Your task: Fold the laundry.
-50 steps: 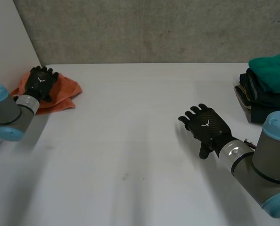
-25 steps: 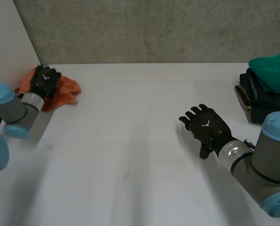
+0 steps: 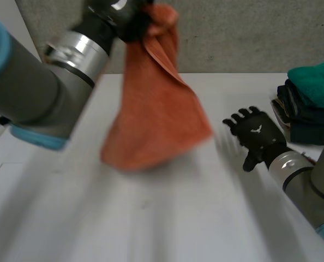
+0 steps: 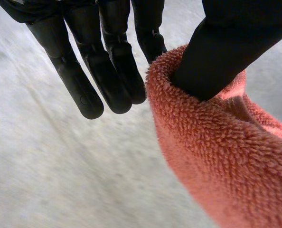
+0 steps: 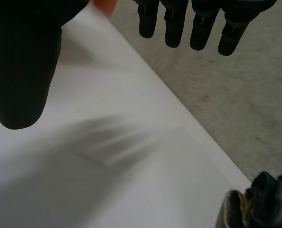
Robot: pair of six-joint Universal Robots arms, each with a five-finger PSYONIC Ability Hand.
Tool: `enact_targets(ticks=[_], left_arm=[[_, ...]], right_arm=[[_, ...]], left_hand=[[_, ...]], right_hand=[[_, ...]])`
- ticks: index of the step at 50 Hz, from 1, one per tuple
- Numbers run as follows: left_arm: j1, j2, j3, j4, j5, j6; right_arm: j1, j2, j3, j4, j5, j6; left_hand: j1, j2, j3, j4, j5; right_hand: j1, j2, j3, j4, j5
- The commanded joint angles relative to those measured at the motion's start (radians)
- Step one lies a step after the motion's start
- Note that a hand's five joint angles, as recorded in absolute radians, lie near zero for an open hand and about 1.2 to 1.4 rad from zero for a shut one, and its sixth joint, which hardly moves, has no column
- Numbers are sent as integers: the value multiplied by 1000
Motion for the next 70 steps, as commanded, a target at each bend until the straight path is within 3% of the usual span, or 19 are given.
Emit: enact_targets(ticks=[1,2,4,8,14,19,24,31,36,41,47,51,61,64,65,66,69,70], left_arm=[[-153,-147,-19,-80,-96,-3],[-163,-161,-23,-83,-96,-3],[-190,-207,-34,-99,-97,-1],[-209,-246,-77,-120,-91,-4],[-204,-195,-126,-126,-113,8],[-103,-88,-238,-126,-154,12],[-37,-17,-359,-128,-160,15],[-20,12,-540,-103,-159,95],[-45,7,-594,-74,-153,135],[-152,-23,-608,-39,-157,141],[-223,-69,-623,12,-159,149],[-261,-92,-621,33,-157,164],[-304,-210,-542,44,-153,268],[-322,-237,-510,47,-154,311],[-324,-241,-502,49,-154,321],[-325,-249,-493,52,-154,328],[-324,-257,-462,71,-157,339],[-322,-255,-456,78,-157,339]], right_arm=[[-44,-34,-10,-2,3,95],[-48,-37,-12,-2,3,97],[-62,-37,-16,-2,9,100],[-76,-37,-27,1,44,109],[-78,-37,-41,13,80,108],[-71,-79,-47,106,69,94],[-73,-135,-79,287,14,88],[-76,-133,-79,335,-127,0],[-84,-43,-148,340,-147,-38],[-75,86,-269,370,-141,25],[-88,215,-424,376,-132,322],[-81,290,-490,380,-152,440],[-71,404,-573,376,-157,442],[-71,427,-586,373,-157,441],[-68,433,-586,370,-158,441],[-65,436,-586,369,-157,441],[-52,433,-586,364,-154,437],[-50,428,-586,361,-154,436]], left_hand=[[270,199,204,196,235],[96,25,30,22,61],[-501,-572,-567,-575,-536],[-625,-695,-691,-698,-660],[-640,-710,-706,-713,-675],[-622,-693,-688,-696,-657],[-590,-660,-656,-663,-625],[-599,-669,-665,-672,-634],[-602,-672,-668,-675,-637],[-602,-672,-668,-675,-637],[-610,-681,-676,-684,-645],[-616,-687,-682,-690,-651],[-625,-696,-691,-699,-660],[-593,-663,-659,-666,-628],[-558,-628,-624,-631,-593],[-447,-518,-513,-521,-482],[262,192,196,189,227],[270,199,204,196,235]], right_hand=[[-52,-40,-37,-36,-44],[-52,-40,-37,-36,-44],[-52,-40,-37,-36,-44],[-52,-40,-37,-36,-44],[-52,-40,-37,-36,-44],[-52,-40,-37,-36,-44],[-52,-40,-37,-36,-44],[-52,-40,-37,-36,-44],[-52,-40,-37,-36,-44],[-52,-40,-37,-36,-44],[-52,-40,-37,-36,-44],[-52,-40,-37,-36,-44],[-52,-40,-37,-36,-44],[104,116,120,120,113],[311,324,327,327,320],[473,485,489,489,482],[1147,1159,1163,1163,1156],[1169,1182,1185,1185,1178]])
